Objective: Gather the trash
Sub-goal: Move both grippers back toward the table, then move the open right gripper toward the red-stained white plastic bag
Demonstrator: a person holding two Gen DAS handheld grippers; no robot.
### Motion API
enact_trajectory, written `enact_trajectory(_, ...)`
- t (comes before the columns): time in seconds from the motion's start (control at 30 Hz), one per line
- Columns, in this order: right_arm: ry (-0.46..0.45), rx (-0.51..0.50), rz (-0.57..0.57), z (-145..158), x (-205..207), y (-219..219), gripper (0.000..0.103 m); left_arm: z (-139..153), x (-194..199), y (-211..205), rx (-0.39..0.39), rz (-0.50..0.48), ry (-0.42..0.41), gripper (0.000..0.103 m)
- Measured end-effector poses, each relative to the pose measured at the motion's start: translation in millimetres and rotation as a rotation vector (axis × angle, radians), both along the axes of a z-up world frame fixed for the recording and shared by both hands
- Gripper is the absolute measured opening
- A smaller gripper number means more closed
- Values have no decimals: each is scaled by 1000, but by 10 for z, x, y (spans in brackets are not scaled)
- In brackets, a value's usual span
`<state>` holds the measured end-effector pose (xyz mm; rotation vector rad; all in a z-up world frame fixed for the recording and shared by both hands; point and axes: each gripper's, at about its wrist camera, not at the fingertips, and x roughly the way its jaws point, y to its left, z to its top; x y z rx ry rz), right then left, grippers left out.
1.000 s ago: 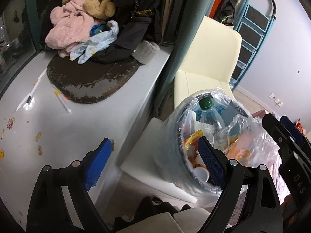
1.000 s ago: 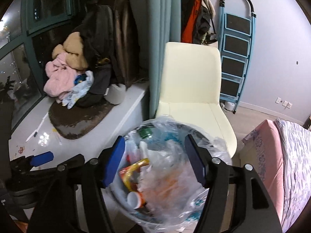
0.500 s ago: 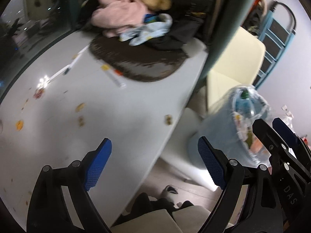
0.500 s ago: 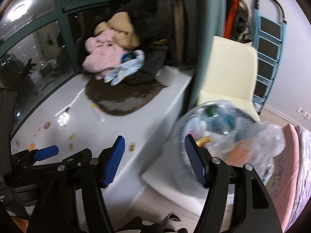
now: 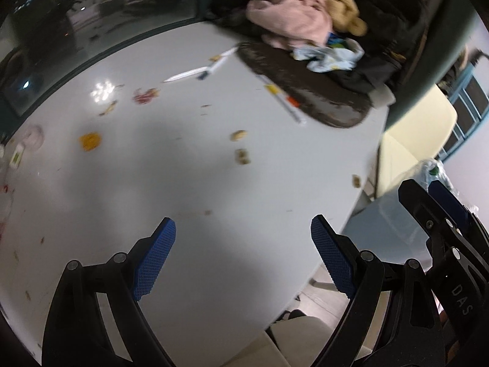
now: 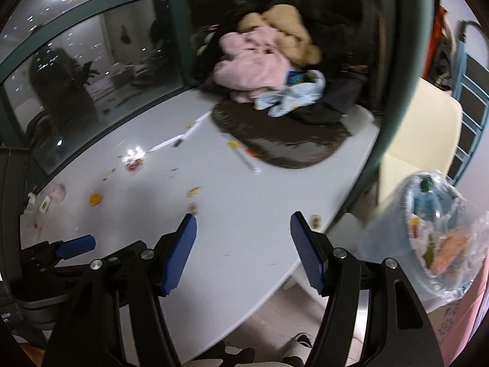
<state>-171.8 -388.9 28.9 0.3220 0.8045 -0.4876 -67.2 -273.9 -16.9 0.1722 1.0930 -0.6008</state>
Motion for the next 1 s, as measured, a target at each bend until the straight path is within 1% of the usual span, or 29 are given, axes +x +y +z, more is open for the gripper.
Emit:
enact_trajectory(0.17, 6, 2, 79, -24, 264, 489, 61, -48, 173, 579, -6, 77, 14, 87)
enact_trajectory(0.3, 17, 11, 151, -33, 470, 754, 61, -72, 270, 947, -15, 149, 32, 87)
enact_trajectory(0.47, 25, 17, 269, -57, 758, 1094, 61, -91, 308, 1341, -13, 233, 31, 87)
enact_trajectory(0.53, 26, 13, 344, -54, 896, 1266, 61, -104, 336, 1489, -12, 277, 37, 87)
enact_trajectory(0.73, 13, 23, 500, -63, 1259, 1578, 61, -98, 473, 1956, 2, 453, 31, 87)
enact_trajectory(0.77, 14, 27, 526, -68, 1318, 1623, 61, -106, 517, 2064, 5, 506, 34, 87)
enact_trajectory(0.83, 15, 31, 597, -87, 1465, 1717, 61, -121, 567, 2184, 9, 572, 43, 87)
enact_trajectory(0.87, 21, 39, 637, -95, 1543, 1766, 61, -129, 598, 2273, 9, 628, 58, 87)
enact_trajectory(0.93, 20, 48, 687, -100, 1640, 1817, 61, -128, 608, 2380, 3, 701, 63, 87)
enact_trajectory(1.0, 23, 58, 733, -118, 1753, 1868, 61, -127, 621, 2447, 18, 756, 63, 87)
